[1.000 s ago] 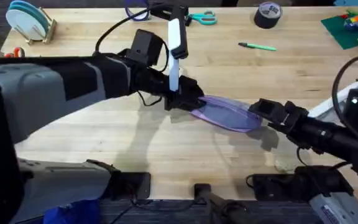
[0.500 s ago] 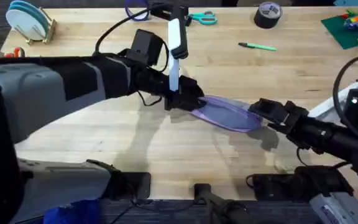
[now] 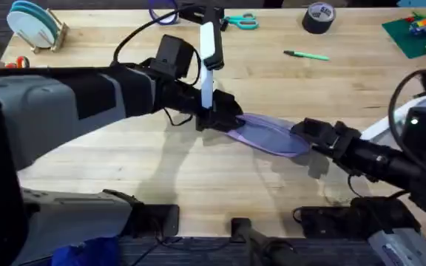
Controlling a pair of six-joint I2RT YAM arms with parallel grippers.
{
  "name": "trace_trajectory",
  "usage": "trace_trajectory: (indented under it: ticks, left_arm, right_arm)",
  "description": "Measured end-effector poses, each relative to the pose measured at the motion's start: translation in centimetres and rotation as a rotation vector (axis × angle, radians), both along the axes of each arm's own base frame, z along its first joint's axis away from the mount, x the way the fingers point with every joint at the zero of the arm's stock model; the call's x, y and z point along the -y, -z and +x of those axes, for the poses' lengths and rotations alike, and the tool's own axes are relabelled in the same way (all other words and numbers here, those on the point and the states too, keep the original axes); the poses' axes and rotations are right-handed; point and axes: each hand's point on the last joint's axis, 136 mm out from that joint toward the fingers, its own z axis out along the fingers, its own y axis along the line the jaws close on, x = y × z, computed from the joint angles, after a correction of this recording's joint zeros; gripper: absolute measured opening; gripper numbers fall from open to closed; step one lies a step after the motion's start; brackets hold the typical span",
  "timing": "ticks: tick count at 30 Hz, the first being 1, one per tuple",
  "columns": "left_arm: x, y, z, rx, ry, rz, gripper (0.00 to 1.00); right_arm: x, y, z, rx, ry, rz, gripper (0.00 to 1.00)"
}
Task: Unzip the bag, pick up the pens from the table one at a time and place them inside, then zip the bag closed.
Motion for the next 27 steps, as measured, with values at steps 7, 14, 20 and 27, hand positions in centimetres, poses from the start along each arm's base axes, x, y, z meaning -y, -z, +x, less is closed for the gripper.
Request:
trace_trajectory:
  ticks: [7,14,20,27]
  left_arm:
    - [0.00,0.00,0.00,0.000,0.000,0.000,0.043]
    - [0.00,0.00,0.00,0.000,0.000,0.000,0.043]
    - [0.00,-0.01,0.00,0.000,0.000,0.000,0.044]
    - [0.00,0.00,0.00,0.000,0.000,0.000,0.043]
  right_arm:
    - [-0.40,0.26,-0.01,0.003,-0.017,0.020,0.982]
    - [-0.50,0.12,0.08,0.009,-0.021,0.025,0.814]
    - [-0.70,-0.03,0.09,0.014,-0.029,0.035,0.579]
    - [-0.87,-0.12,0.06,0.015,-0.036,0.043,0.438]
